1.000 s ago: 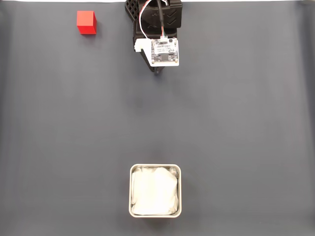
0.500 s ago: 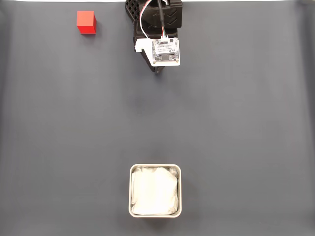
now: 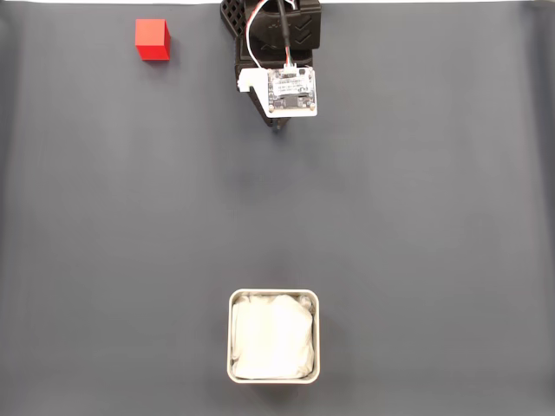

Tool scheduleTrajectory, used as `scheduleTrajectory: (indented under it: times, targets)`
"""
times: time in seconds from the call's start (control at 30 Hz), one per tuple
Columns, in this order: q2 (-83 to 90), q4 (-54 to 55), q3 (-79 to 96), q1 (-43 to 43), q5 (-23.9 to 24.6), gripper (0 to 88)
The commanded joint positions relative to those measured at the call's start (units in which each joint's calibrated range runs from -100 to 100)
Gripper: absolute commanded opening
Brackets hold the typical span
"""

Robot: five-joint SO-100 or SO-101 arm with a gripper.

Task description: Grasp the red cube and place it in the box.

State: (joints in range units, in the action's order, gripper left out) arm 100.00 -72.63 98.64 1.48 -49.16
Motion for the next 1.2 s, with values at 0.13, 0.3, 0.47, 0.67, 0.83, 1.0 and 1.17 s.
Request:
scheduleTrajectory:
  times: [0.13, 0.3, 0.47, 0.67, 0.83, 1.0, 1.17]
  targets:
    - [-5.7, 9.9, -12.3, 0.1, 0.4, 0.0]
    - [-13.3, 13.9, -25.5, 0.7, 0.7, 0.0]
    - [-21.5, 12.8, -37.8, 1.1, 0.9, 0.0]
    - [-30.8, 9.2, -50.9, 1.1, 0.7, 0.0]
    - [-37.8, 4.8, -60.5, 0.6, 0.9, 0.0]
    - [-41.8, 3.0, -65.9, -0.7, 0.8, 0.0]
    - [-44.7, 0.5, -71.1, -1.3, 1.1, 0.0]
